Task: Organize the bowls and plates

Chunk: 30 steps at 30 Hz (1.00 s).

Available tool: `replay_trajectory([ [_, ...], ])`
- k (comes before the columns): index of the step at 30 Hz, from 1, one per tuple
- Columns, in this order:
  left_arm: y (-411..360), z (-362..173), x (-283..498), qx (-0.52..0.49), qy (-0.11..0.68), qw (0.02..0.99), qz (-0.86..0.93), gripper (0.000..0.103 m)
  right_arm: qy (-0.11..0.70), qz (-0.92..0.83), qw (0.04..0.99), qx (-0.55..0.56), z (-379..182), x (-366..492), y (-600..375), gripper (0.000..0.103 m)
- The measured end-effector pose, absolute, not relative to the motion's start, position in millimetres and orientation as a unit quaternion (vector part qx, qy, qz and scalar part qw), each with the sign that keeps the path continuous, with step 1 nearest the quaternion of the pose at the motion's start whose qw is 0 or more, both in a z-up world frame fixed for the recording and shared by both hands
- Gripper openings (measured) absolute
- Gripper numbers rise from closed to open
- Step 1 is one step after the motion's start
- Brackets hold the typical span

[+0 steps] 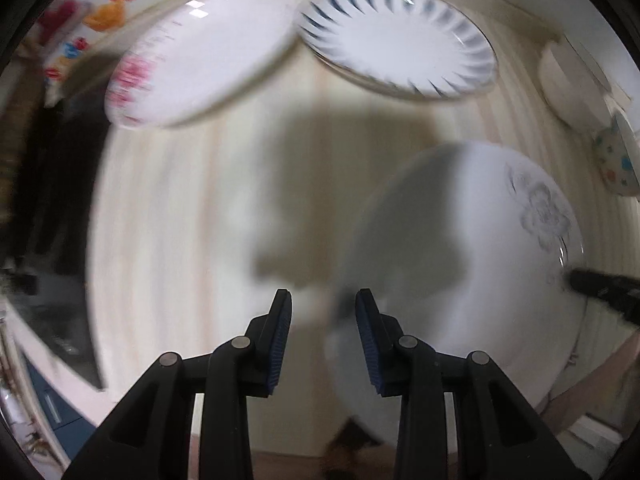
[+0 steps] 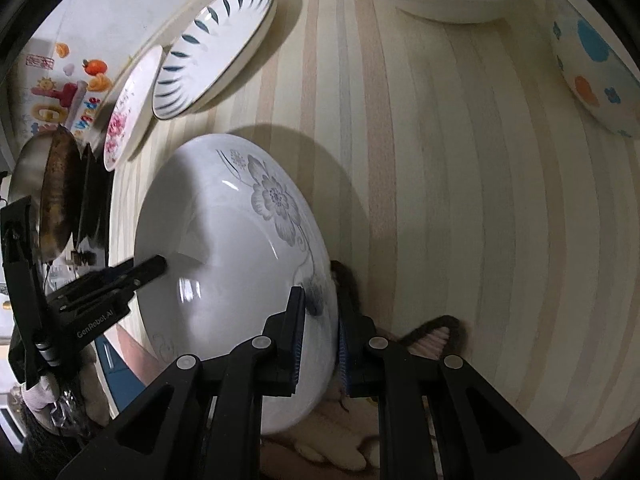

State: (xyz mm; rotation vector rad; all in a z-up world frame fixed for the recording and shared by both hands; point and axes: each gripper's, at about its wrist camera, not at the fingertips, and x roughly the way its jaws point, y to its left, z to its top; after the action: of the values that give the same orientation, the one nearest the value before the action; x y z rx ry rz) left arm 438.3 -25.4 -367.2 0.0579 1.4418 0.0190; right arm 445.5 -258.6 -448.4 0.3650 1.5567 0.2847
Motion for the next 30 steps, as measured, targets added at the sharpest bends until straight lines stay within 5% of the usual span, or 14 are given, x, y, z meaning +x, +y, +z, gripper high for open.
replay_trajectory([
  [7, -3, -323, 492, -0.079, 0.620, 0.781, 0.007, 0.035, 0.633, 0.146, 0.750, 0.121, -368, 515, -261, 0.042],
  [22, -8, -378, 599, -0.138, 0.649, 0.748, 0.004, 0.035, 0.634, 0.137, 0.761, 0.013, -430, 690, -189, 0.041],
  [30, -10, -393, 610, -0.140, 0.654, 0.744, 0.010, 0.027, 0.650, 0.145, 0.745, 0.034, -454, 701, -190, 0.023],
])
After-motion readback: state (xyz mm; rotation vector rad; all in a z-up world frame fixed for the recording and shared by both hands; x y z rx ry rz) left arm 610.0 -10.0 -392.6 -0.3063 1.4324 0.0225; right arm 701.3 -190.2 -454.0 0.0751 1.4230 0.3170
